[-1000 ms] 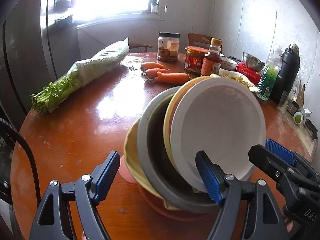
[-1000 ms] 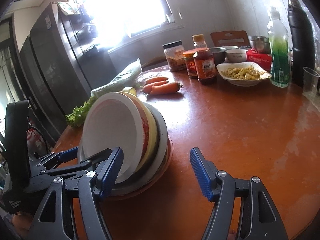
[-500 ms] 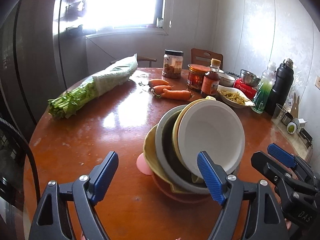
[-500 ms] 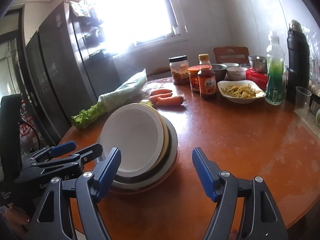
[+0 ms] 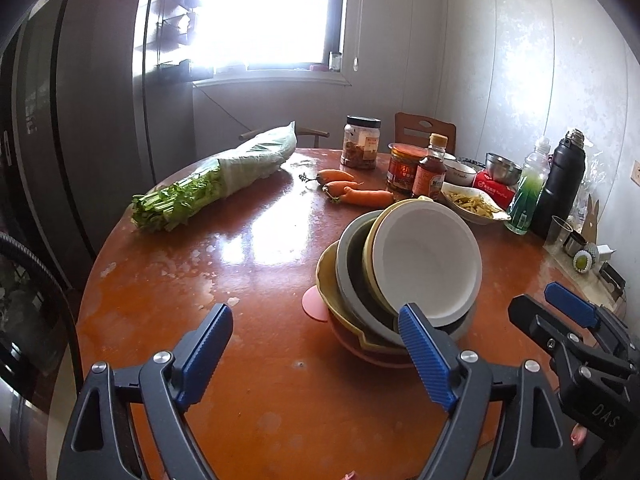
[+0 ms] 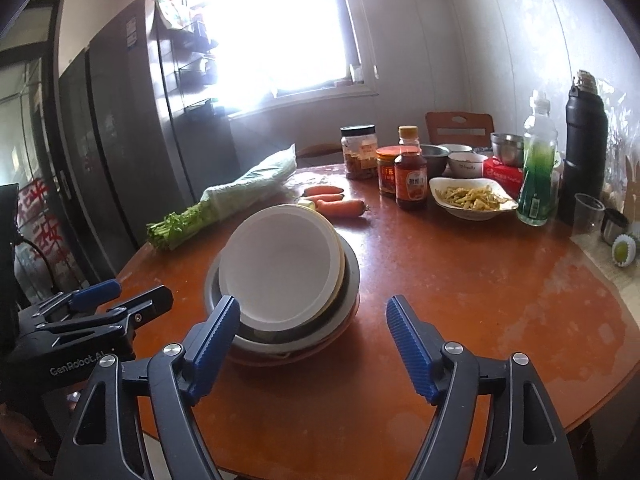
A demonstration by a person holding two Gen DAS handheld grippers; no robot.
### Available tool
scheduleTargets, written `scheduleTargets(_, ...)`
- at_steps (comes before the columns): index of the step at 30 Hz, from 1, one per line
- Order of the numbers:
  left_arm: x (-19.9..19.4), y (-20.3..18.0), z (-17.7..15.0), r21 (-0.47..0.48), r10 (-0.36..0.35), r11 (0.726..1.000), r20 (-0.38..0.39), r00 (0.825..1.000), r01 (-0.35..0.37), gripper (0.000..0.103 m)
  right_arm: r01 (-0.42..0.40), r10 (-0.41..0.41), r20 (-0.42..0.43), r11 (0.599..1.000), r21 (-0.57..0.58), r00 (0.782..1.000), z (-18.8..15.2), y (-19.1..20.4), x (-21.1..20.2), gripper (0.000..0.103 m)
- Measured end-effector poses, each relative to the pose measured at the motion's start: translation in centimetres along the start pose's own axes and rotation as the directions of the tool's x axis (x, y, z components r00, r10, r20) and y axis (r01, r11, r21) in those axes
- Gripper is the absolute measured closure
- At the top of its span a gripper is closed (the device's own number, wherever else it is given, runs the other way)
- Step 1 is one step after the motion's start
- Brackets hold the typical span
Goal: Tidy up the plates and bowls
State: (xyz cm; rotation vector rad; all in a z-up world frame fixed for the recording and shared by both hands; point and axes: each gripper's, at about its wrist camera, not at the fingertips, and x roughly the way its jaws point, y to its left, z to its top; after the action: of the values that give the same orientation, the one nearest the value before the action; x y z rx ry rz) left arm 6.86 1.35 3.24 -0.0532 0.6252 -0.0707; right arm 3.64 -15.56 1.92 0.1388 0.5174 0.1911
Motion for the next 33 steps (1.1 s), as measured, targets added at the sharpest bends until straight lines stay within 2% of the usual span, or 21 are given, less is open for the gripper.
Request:
scheduleTargets(5,-0.7,0.2,-0.4,-0.005,0.013,1.0,0.011,1.0,-0.013,0.017,-0.007,0.007,0.028,1.0,-0.009,1.0,0.0,0.5,-0.8,0.025)
scheduleTargets(13,-1.3,0.5,-1.3,-0.004,0.039,0.999,0.017,0.999,-0.039,0.014,-0.003,0.004,0.025,0.999,-0.038,1.0,-0.5,1.1,-1.0,0.025)
scheduleTargets(23,-1.7,0.5,-2.4,0.006,0.07,0.998,0.014,0.997,-0.07,0.014,0.048,-0.045,0.045,0.997,-0.061,0.998,-1.4,1.4,-1.4,0.024)
scheduleTargets(33,-1.8,0.1,-3.8,0.028,0.058,0.998,0.001,0.998,-0.058,0.013,0.055,-0.053,0.034,0.995,-0.082,0.998,-2.8,1.9,-1.5,0.019)
